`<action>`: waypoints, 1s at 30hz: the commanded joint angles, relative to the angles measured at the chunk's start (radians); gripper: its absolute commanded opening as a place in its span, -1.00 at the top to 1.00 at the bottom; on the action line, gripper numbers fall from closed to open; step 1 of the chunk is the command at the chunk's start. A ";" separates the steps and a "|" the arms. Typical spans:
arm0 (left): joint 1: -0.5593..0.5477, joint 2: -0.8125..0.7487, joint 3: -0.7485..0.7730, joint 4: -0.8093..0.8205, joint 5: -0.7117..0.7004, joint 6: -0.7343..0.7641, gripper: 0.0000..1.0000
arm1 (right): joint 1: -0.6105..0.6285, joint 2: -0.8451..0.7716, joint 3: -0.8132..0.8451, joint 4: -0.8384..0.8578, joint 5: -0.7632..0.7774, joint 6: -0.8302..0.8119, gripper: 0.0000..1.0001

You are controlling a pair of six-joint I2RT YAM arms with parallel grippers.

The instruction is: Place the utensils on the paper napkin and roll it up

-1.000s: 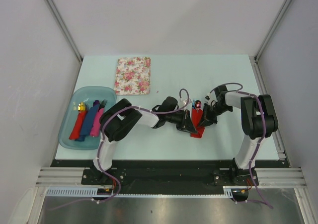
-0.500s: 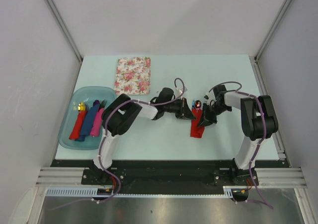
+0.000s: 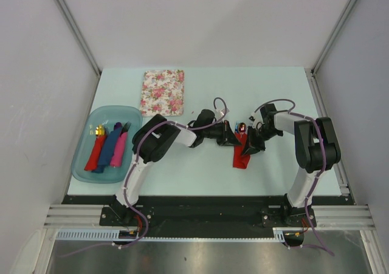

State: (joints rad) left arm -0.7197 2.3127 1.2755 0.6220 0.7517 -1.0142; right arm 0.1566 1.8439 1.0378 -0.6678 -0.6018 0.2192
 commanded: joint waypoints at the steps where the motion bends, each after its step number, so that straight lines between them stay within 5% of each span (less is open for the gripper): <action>1: 0.005 0.028 0.028 0.042 -0.031 -0.032 0.85 | 0.008 -0.031 -0.016 0.033 0.073 -0.032 1.00; 16: 0.012 0.057 0.010 0.019 -0.048 -0.040 0.92 | 0.015 -0.205 -0.056 0.120 -0.105 0.034 1.00; 30: 0.014 0.054 0.018 -0.008 -0.045 -0.023 0.95 | 0.072 -0.083 -0.076 0.217 -0.116 0.069 1.00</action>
State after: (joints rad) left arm -0.7147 2.3478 1.2778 0.6411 0.7364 -1.0576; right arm 0.2153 1.7298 0.9684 -0.5201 -0.6998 0.2707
